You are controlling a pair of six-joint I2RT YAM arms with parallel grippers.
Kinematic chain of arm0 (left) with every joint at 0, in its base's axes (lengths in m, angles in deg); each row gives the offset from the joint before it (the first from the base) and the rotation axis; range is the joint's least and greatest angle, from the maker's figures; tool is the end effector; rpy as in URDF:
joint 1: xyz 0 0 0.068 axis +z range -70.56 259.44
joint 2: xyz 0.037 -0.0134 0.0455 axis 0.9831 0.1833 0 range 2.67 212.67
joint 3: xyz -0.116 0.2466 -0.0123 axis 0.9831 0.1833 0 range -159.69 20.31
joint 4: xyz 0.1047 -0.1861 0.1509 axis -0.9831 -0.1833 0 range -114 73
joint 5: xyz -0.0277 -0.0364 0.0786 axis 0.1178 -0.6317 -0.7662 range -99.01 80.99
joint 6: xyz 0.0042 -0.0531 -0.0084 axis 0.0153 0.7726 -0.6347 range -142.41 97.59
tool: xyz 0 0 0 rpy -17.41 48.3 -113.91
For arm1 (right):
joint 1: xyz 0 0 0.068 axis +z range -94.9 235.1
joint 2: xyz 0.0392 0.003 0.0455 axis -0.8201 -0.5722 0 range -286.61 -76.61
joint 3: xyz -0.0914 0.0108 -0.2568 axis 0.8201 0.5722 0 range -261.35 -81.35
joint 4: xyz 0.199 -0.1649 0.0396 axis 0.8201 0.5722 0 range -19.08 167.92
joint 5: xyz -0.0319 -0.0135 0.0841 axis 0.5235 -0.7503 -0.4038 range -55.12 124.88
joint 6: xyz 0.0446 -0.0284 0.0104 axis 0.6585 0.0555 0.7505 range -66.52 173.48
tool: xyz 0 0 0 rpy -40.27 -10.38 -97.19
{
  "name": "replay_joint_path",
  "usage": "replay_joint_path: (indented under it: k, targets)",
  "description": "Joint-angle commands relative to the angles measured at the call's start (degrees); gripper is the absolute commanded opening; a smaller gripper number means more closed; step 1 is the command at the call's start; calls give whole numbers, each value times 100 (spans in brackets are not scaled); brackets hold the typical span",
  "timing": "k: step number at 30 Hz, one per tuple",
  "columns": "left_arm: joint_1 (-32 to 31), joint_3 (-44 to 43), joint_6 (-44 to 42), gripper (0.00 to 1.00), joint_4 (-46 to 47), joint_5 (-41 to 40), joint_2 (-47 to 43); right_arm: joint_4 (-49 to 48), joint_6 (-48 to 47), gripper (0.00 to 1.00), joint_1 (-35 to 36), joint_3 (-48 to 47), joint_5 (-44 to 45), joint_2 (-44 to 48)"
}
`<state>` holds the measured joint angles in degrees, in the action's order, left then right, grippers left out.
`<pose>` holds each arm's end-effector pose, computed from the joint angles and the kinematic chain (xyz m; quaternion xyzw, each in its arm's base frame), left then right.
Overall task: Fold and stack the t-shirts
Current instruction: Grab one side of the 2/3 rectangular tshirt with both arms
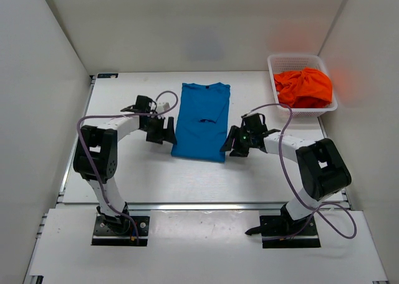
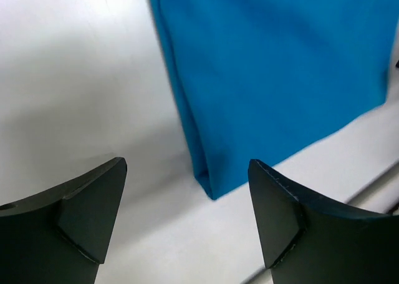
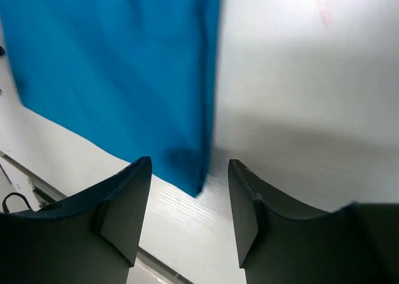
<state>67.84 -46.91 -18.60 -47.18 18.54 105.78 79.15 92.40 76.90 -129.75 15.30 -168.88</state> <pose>0.3458 -0.0878 0.1790 0.1138 0.9446 -0.2578 0.1684 0.2879 0.1280 0.1659 0.0840 0.9299 0.3005 0.1949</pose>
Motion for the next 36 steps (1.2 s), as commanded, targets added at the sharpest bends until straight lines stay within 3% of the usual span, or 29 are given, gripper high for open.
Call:
replay_joint_path:
  k: [1, 5, 11, 16, 20, 26, 28, 31, 33, 36]
  targets:
    - [-167, 340, 84, 88, -217, 427, -89, -549, 573, 49, 78, 322, -161, 104]
    - [-212, 552, 347, 87, 2, 515, -11, -577, 679, 48, 158, 288, -283, -36]
    - [-159, 631, 533, 58, -112, 664, 288, -445, 863, 45, 228, 323, -363, -55]
    - [-89, 807, 761, 56, 126, 656, 253, -602, 995, 44, 219, 630, -363, 104]
    - [-89, 868, 832, 47, 327, 699, 263, -674, 1074, 35, 210, 718, -442, 51]
    - [-194, 965, 814, 32, 354, 848, 306, -1113, 1329, 33, 219, 929, -495, 60]
    - [-185, 992, 814, 27, 424, 901, 306, -1227, 1452, 28, 176, 1008, -556, -2]
    - [-133, 1044, 814, 14, 442, 919, 263, -1244, 1479, 0, 166, 1017, -635, -2]
    - [-124, 1062, 797, 10, 434, 963, 184, -1209, 1479, 0, 140, 1096, -574, 164]
    - [-176, 1115, 586, 10, 84, 1077, -44, -1070, 1452, 0, 96, 1254, -618, 498]
